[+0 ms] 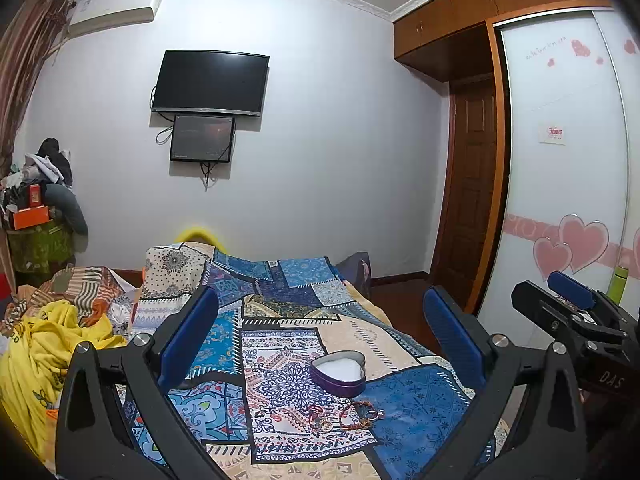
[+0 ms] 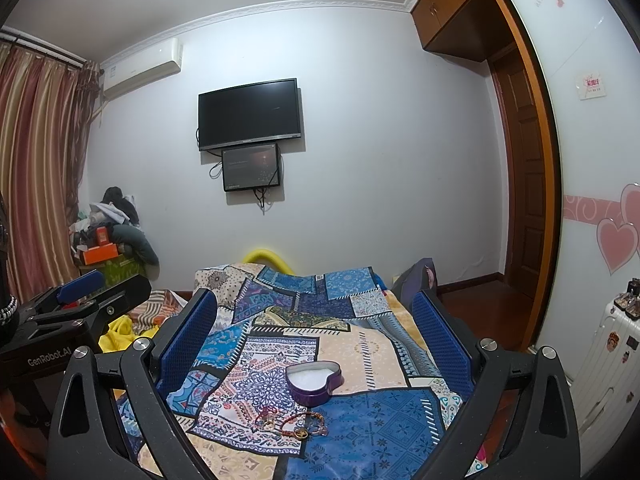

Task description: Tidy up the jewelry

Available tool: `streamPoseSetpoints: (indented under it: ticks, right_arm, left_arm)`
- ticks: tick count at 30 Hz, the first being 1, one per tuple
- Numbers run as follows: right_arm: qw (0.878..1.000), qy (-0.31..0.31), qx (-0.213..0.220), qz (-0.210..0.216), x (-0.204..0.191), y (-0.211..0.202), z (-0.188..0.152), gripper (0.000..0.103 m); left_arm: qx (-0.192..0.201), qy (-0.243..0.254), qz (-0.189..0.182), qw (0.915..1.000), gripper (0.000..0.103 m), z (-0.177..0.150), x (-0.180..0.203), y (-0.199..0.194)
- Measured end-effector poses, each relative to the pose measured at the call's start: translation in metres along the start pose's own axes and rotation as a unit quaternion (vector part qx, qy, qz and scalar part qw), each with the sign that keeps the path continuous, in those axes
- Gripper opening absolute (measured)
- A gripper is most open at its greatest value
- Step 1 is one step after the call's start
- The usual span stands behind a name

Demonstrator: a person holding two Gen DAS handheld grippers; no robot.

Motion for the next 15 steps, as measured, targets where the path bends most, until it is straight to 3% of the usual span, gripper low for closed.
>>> streamPoseSetpoints:
  ticks: [15]
  right_arm:
    - [1.0,0.001,-0.006,-0.002,0.0031,0.0038,-0.0022,0.098]
  left_arm:
    - [-0.004,0.003,0.003,1.0,0.103,-0.0027,0.0004,0.0039]
Point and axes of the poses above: each gripper's, at about its wrist camera, not at the fingertips, and y roughly the way its jaws point, x to its right, z to its top, the point moved 6 cm from there along y, roughly the way its jaws point, and after that the axes turned 1 degree about z, right-handed, at the moved point
